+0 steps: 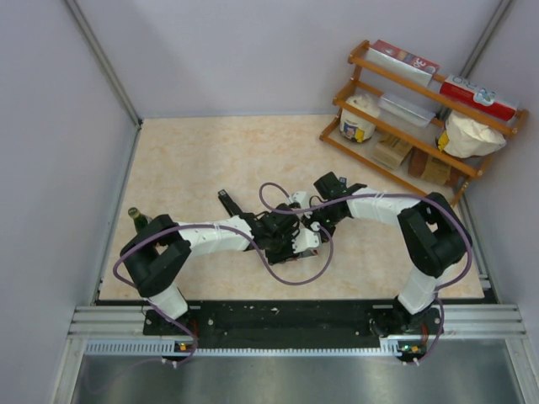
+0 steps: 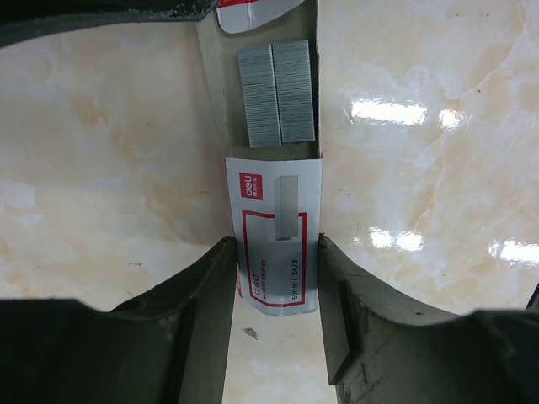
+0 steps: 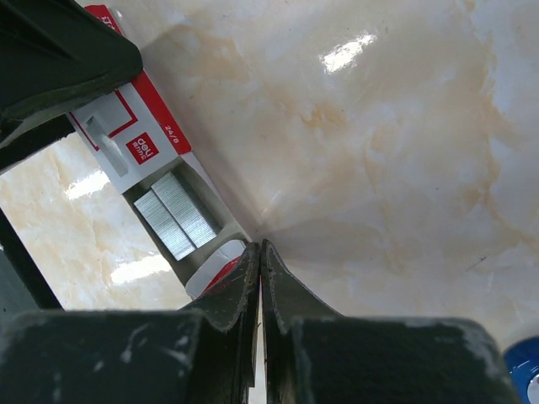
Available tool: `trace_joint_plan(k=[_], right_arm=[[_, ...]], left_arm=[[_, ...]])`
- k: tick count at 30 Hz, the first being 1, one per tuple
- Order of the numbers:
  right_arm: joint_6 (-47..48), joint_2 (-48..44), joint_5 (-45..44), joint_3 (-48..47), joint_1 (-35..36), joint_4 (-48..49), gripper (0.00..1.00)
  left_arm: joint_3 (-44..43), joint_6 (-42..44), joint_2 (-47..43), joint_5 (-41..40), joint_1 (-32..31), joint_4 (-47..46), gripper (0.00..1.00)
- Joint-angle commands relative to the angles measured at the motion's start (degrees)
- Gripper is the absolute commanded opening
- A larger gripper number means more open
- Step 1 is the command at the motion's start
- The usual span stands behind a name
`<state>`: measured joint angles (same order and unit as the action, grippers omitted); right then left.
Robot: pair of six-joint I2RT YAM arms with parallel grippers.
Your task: Load the staples into the stapler
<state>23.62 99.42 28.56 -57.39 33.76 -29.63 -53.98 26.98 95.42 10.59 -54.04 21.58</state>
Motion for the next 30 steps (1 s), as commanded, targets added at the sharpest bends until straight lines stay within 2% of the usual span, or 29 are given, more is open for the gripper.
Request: trace_joint_plan(k=[1,6,9,10,12,14,21,23,25,27,28,30], right_arm=[[1.87,-2.65,-3.15,0.61,0.61,0.27,0.0],[2.22,-2.91,-2.81,0.61,0.61,0.18,0.0],[1.78,-2.65,-2.63,0.26,0.7,0.1,0.01],[1.78,-2.65,-2.54,0.26,0.61,0.1,0.07],[1.87,-2.91,-1.93,0.26,0.61,0.1,0.28],[2.57,-3.52,-1.4,0.43,0.61,0.01,0.38],[4.86,-6.25,0.01,0.08,0.61,0.1,0.5],[5.21,-6.51,-0.78,-0.53,0.61,0.1,0.53],[6.08,-7.13,-1.48,-0.8,0.61,0.18,0.55],[7.05,-7.83,-1.92,-1.06,0.17,0.1,0.57],[7.75,-8.18,-2.19,-1.15,-0.01,0.18,0.58],[9.16,-9.23,-2.89,-1.15,-0.01,0.1,0.62]], left_arm=[[1.42,0.62,-0.93,-1.18,0.08,2.85,0.46],[1.42,0.27,-1.02,-1.01,0.08,2.5,0.47],[0.54,-0.17,-0.23,-0.83,-0.01,2.32,0.53],[0.36,-0.26,0.2,-0.83,-0.01,2.24,0.57],[-0.16,-0.35,0.65,-0.92,-0.01,2.06,0.64],[-0.34,-0.61,0.74,-0.92,-0.01,1.88,0.69],[-0.16,-0.62,-2.86,-1.54,0.08,1.01,0.8],[-0.08,-0.53,-5.23,-1.62,0.34,0.83,0.84],[-0.51,-0.27,-7.78,-1.27,0.86,1.61,0.93],[-1.13,0.0,-10.76,-0.75,1.57,2.84,0.95],[-1.31,0.17,-12.0,-0.31,2.09,3.55,0.99],[-1.05,0.26,-15.77,0.13,3.5,4.78,0.99]])
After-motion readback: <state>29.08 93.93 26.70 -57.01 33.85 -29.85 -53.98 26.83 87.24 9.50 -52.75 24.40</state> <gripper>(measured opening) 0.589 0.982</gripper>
